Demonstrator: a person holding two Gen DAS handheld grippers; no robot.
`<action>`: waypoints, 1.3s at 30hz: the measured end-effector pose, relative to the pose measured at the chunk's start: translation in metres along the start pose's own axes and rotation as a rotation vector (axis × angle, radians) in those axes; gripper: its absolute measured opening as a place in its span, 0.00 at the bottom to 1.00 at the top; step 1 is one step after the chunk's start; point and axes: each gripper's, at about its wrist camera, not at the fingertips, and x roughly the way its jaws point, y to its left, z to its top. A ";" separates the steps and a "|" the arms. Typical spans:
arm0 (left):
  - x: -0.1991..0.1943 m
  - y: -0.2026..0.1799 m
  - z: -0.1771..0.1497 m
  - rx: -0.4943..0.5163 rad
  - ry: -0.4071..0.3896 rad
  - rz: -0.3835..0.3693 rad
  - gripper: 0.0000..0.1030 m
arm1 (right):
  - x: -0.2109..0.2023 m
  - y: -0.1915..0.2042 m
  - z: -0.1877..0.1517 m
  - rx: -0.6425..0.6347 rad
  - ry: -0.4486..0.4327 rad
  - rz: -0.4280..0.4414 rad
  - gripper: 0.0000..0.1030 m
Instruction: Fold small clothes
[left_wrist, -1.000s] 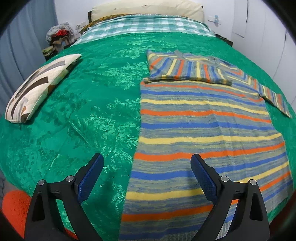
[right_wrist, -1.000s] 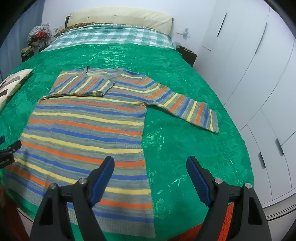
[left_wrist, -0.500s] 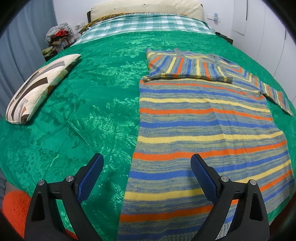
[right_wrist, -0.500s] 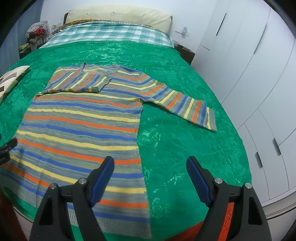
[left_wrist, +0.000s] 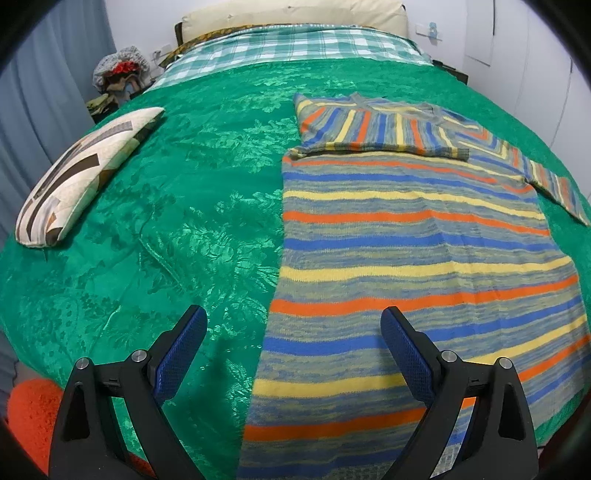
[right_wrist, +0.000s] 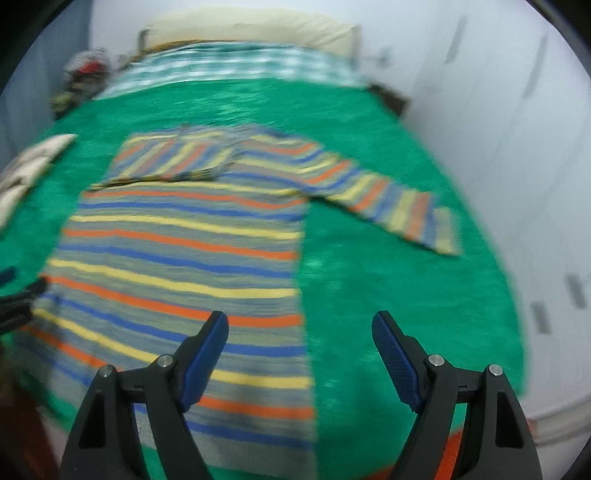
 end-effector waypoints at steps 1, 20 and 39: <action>0.001 0.002 0.000 -0.003 0.000 0.001 0.93 | 0.009 -0.008 0.005 0.005 0.016 0.059 0.76; 0.025 0.016 -0.002 -0.072 0.080 0.012 0.93 | 0.185 -0.285 0.055 0.619 0.170 0.209 0.03; 0.022 0.030 0.002 -0.101 0.070 -0.030 0.93 | 0.120 0.044 0.212 0.100 -0.004 0.772 0.57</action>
